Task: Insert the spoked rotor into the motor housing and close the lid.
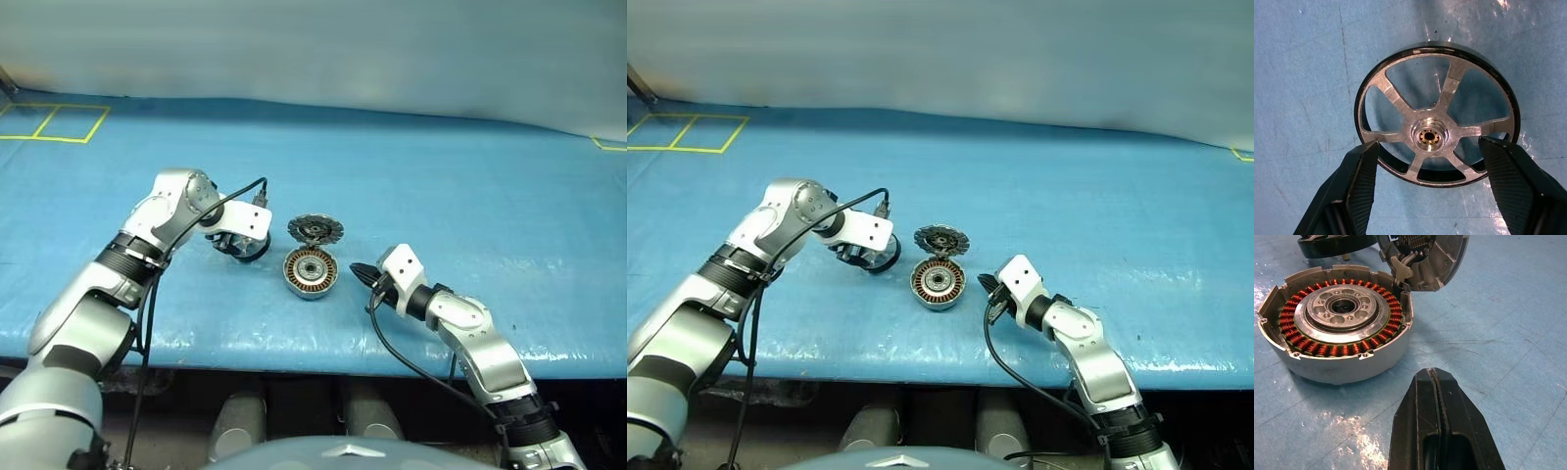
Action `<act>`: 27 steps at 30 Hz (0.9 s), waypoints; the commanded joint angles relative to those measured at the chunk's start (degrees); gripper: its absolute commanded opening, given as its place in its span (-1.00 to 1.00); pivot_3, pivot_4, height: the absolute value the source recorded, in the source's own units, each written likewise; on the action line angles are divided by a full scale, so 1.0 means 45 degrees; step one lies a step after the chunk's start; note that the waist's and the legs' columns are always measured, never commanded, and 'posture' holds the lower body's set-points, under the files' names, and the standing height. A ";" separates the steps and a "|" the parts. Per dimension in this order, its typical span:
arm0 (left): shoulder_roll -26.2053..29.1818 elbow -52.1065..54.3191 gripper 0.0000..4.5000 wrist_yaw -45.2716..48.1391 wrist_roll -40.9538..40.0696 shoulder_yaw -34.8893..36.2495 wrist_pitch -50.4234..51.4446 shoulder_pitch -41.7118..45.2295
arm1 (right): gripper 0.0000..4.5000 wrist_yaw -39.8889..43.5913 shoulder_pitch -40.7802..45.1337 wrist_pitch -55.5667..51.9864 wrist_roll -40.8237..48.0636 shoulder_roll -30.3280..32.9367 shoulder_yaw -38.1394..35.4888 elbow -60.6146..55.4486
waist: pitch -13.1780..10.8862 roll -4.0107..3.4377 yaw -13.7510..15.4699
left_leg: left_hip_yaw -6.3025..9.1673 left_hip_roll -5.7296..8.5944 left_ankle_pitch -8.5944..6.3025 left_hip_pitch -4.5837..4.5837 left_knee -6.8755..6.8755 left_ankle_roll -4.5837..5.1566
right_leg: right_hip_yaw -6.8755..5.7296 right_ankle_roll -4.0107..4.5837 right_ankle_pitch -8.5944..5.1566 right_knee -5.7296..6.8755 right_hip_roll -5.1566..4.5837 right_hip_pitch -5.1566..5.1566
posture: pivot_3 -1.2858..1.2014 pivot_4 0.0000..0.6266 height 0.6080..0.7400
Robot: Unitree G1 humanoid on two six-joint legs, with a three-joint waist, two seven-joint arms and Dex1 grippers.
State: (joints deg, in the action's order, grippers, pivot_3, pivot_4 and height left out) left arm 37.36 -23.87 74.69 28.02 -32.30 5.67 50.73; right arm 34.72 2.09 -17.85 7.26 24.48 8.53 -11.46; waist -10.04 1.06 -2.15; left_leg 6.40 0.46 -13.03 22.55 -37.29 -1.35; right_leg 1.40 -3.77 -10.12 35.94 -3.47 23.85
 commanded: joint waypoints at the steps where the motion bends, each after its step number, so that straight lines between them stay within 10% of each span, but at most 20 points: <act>1: 0.0003 0.0171 0.57 -0.0141 0.0029 0.0155 0.0002 -0.0135 | -1.00 -0.0008 0.0162 0.0156 0.0071 -0.0048 -0.0104 -0.0261 | 0.0000 0.0000 0.0004 | 0.0001 0.0000 0.0000 0.0001 0.0000 0.0000 | 0.0000 0.0000 0.0000 0.0001 0.0000 0.0000 | 0.03 -0.52 1.00; 10: -0.0250 -0.0101 0.57 -0.0268 0.0048 0.0005 0.0091 -0.0517 | -1.00 -0.0100 0.0114 0.0142 0.0011 -0.0129 -0.0114 -0.0297 | 0.0016 -0.0025 0.0008 | 0.0001 0.0000 0.0000 -0.0023 -0.0001 0.0000 | 0.0000 0.0000 0.0000 0.0003 -0.0001 -0.0022 | 0.03 -0.52 1.00; 14: -0.0344 -0.0265 0.18 -0.0281 -0.0002 0.0123 0.0212 -0.0496 | -1.00 -0.0129 0.0055 0.0112 0.0015 -0.0108 -0.0154 -0.0352 | 0.0027 -0.0043 0.0006 | 0.0001 0.0000 0.0000 -0.0023 -0.0004 0.0000 | 0.0001 0.0000 0.0000 0.0003 -0.0001 -0.0023 | 0.03 -0.52 1.00; 27: -0.0409 -0.0466 -0.24 -0.0496 -0.0126 0.0251 0.0097 -0.0493 | -1.00 -0.0300 0.0038 0.0141 -0.0044 -0.0097 -0.0156 -0.0311 | 0.0029 -0.0046 0.0008 | 0.0001 0.0001 0.0000 -0.0024 -0.0003 0.0000 | 0.0001 0.0000 0.0000 0.0004 -0.0001 -0.0023 | 0.03 -0.52 1.00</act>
State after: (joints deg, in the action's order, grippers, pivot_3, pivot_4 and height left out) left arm 35.47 -25.47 73.40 27.58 -31.77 7.15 48.73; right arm 33.59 1.84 -17.84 6.91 24.20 8.54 -11.46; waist -9.91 0.86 -2.11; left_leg 6.40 0.46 -13.03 22.44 -37.31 -1.35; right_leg 1.41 -3.77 -10.12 35.95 -3.47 23.75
